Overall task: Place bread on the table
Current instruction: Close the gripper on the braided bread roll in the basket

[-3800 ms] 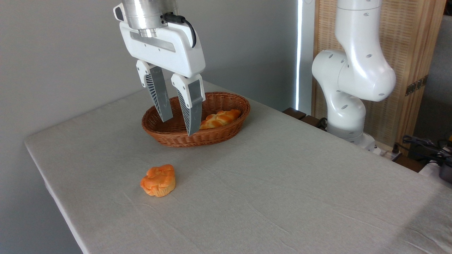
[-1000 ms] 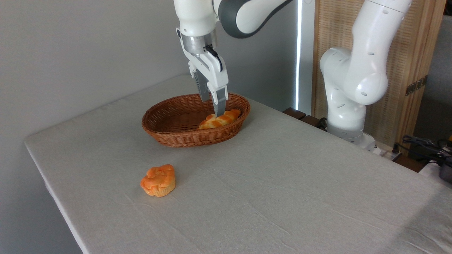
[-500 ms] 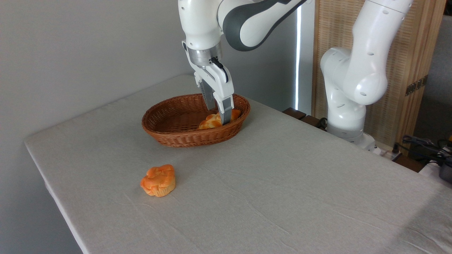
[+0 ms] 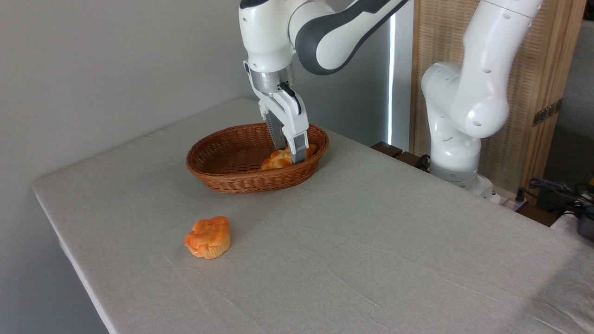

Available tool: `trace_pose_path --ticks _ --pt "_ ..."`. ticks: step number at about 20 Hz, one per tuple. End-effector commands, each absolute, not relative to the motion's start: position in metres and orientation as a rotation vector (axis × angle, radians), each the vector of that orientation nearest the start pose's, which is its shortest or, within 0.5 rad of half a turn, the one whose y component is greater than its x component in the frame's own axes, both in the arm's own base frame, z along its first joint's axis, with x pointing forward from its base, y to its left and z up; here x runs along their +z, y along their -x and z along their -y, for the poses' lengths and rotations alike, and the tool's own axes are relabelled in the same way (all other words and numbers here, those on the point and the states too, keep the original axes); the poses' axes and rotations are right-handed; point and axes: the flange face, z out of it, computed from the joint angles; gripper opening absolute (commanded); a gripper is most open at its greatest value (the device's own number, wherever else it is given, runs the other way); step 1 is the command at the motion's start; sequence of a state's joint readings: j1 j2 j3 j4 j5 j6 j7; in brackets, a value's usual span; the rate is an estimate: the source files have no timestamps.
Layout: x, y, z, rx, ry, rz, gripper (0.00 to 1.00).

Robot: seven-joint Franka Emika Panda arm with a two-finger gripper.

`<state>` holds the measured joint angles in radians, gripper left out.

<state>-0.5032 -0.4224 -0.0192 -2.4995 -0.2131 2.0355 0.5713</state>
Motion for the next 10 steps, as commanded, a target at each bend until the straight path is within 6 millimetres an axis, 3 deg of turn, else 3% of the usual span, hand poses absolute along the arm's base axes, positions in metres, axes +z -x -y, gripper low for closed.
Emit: trace_pose_path --ticks 1,3,10 --pt "0.4229 -0.3341 0.2218 0.014 2.898 -1.587 1.0" --pt "0.4218 -0.3345 0.222 0.016 2.898 -1.586 1.0" --pt "0.4216 -0.3353 0.2222 0.006 2.859 -1.604 0.49"
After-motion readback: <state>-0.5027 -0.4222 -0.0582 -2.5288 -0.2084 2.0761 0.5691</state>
